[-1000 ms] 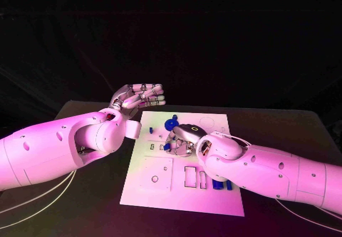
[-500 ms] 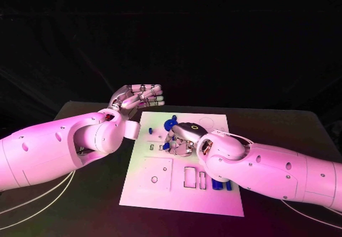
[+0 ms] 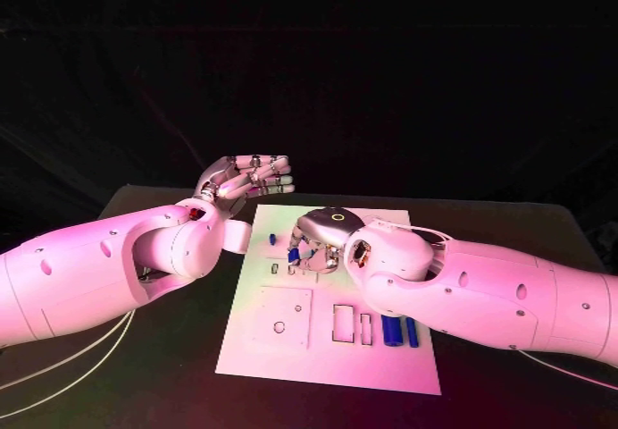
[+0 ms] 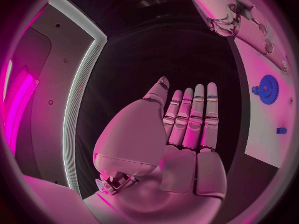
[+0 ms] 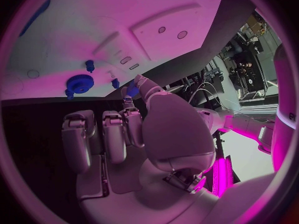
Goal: Assemble the parts on the task board
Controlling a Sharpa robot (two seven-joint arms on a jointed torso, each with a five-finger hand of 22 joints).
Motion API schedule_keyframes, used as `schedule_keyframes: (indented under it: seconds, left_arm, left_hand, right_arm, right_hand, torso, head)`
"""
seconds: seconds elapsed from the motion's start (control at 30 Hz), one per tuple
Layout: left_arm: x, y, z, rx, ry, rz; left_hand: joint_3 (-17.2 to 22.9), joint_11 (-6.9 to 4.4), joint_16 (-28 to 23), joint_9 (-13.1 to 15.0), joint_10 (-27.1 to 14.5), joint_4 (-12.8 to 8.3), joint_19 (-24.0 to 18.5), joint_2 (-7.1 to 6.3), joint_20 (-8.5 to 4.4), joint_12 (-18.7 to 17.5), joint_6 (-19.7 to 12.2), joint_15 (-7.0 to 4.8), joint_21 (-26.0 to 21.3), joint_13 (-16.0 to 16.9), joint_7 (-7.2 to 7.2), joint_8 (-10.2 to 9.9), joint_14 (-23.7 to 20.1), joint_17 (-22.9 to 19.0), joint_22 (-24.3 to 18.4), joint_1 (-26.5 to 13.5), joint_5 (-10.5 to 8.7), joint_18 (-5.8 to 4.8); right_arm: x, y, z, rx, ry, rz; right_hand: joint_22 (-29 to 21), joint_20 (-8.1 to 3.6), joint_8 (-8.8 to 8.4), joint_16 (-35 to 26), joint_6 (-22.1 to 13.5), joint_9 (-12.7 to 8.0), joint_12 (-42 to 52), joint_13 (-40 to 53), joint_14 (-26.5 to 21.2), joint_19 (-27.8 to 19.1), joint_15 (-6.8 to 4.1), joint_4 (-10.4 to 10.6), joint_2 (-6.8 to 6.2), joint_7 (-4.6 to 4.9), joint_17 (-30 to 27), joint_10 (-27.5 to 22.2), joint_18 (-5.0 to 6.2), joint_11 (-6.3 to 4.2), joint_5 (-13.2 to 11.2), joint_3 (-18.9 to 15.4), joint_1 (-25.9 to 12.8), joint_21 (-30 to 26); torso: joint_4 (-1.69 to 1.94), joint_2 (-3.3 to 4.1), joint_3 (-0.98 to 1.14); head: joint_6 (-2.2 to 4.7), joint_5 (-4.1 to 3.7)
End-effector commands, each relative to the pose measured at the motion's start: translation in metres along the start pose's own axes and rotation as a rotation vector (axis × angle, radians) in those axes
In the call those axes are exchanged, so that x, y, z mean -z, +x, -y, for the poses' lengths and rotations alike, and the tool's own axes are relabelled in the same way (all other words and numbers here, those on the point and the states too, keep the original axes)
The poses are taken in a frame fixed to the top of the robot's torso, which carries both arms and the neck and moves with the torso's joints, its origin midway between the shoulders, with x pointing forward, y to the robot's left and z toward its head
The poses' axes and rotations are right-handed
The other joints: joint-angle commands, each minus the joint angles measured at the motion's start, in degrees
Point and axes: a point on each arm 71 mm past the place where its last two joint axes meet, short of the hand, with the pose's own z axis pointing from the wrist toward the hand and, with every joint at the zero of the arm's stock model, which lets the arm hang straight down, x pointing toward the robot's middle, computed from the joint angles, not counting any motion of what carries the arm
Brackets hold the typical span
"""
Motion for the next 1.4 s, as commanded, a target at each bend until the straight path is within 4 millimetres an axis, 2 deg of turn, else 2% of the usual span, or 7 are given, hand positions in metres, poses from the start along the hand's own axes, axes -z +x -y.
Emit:
schedule_keyframes:
  seconds: [0.03,0.17,0.3,0.5,0.93,1.03,1.4]
  left_arm:
    - [-0.001,0.000,0.000,0.006,0.003,-0.012]
    - [-0.002,-0.002,0.000,0.003,0.003,-0.005]
    - [-0.003,-0.004,-0.001,0.001,0.002,0.000]
    - [-0.003,-0.005,-0.001,-0.001,0.002,0.004]
    - [-0.005,-0.006,-0.002,-0.001,0.001,0.006]
    - [-0.006,-0.006,-0.002,-0.001,0.000,0.006]
    - [-0.007,-0.004,-0.003,0.000,-0.001,0.003]
  left_hand:
    - [0.24,0.17,-0.34,-0.01,0.12,-0.12,-0.27,-0.06,0.19,-0.44,0.36,-0.02,0.23,0.02,0.18,-0.50,0.56,0.03,-0.11,-0.46,0.00,0.23]
    - [0.24,0.17,-0.34,-0.01,0.12,-0.12,-0.27,-0.06,0.19,-0.44,0.36,-0.02,0.23,0.02,0.18,-0.50,0.56,0.03,-0.11,-0.46,0.00,0.23]
    - [0.24,0.17,-0.34,-0.01,0.12,-0.12,-0.27,-0.06,0.19,-0.44,0.36,-0.02,0.23,0.02,0.18,-0.50,0.56,0.03,-0.11,-0.46,0.00,0.23]
    - [0.26,0.17,-0.36,-0.01,0.11,-0.15,-0.27,-0.08,0.19,-0.44,0.36,-0.01,0.23,0.01,0.18,-0.52,0.56,0.03,-0.11,-0.45,0.00,0.23]
    - [0.26,0.17,-0.36,-0.01,0.11,-0.15,-0.27,-0.08,0.19,-0.44,0.36,-0.01,0.23,0.01,0.18,-0.52,0.56,0.03,-0.11,-0.45,0.00,0.23]
    - [0.26,0.17,-0.36,-0.01,0.11,-0.15,-0.27,-0.08,0.19,-0.44,0.36,-0.01,0.23,0.01,0.18,-0.52,0.56,0.03,-0.11,-0.45,0.00,0.23]
    - [0.26,0.17,-0.36,-0.01,0.11,-0.15,-0.27,-0.08,0.19,-0.44,0.36,-0.01,0.23,0.01,0.18,-0.52,0.56,0.03,-0.11,-0.45,0.00,0.23]
  right_arm:
    - [-0.004,0.000,-0.003,0.155,0.021,-0.044]
    - [-0.009,-0.003,-0.010,0.230,0.017,-0.058]
    - [-0.013,-0.004,-0.014,0.298,0.019,-0.085]
    - [-0.015,-0.003,-0.015,0.357,0.029,-0.120]
    - [-0.015,0.005,-0.014,0.413,0.029,-0.194]
    - [-0.014,0.008,-0.015,0.418,0.025,-0.202]
    - [-0.013,0.009,-0.022,0.450,0.005,-0.190]
  right_hand:
    - [15.08,-0.04,0.30,0.21,0.33,0.12,0.32,7.64,6.08,5.88,-0.37,-0.04,0.63,-0.06,15.09,0.47,-0.38,0.04,0.39,0.50,0.15,0.25]
    - [15.08,-0.06,0.33,0.21,0.39,0.14,0.40,7.70,6.08,5.88,-0.40,-0.07,0.65,-0.09,15.09,0.53,-0.38,0.02,0.39,0.54,0.17,0.25]
    - [15.08,-0.12,0.39,0.21,0.52,0.18,0.52,7.80,6.08,5.88,-0.49,-0.15,0.71,-0.19,15.09,0.64,-0.38,-0.03,0.43,0.66,0.24,0.25]
    - [15.08,-0.17,0.44,0.21,0.63,0.21,0.56,7.84,6.08,5.88,-0.57,-0.15,0.73,-0.24,15.09,0.69,-0.38,-0.05,0.42,0.69,0.19,0.25]
    - [15.08,-0.24,0.49,0.21,0.74,0.25,0.56,7.84,6.08,5.88,-0.67,-0.16,0.73,-0.31,15.09,0.71,-0.38,-0.09,0.36,0.72,0.13,0.25]
    - [15.08,-0.24,0.49,0.21,0.74,0.25,0.56,7.84,6.08,5.88,-0.67,-0.16,0.73,-0.31,15.09,0.71,-0.38,-0.09,0.36,0.72,0.13,0.25]
    - [15.08,-0.29,0.51,0.21,0.79,0.27,0.57,7.85,6.08,5.88,-0.76,-0.18,0.72,-0.36,15.09,0.73,-0.38,-0.11,0.33,0.75,0.11,0.25]
  torso:
    - [0.09,-0.04,-0.09]
    - [0.10,0.01,-0.05]
    - [0.21,0.00,-0.14]
    - [0.05,0.05,-0.07]
    - [0.02,-0.07,-0.07]
    - [-0.03,-0.04,0.01]
    - [0.04,0.02,-0.02]
  head:
    - [-0.11,0.25]
    - [-0.15,0.55]
    - [-0.36,0.83]
    - [-0.81,1.55]
    - [-1.51,2.49]
    - [-1.59,2.95]
    - [-2.10,4.31]
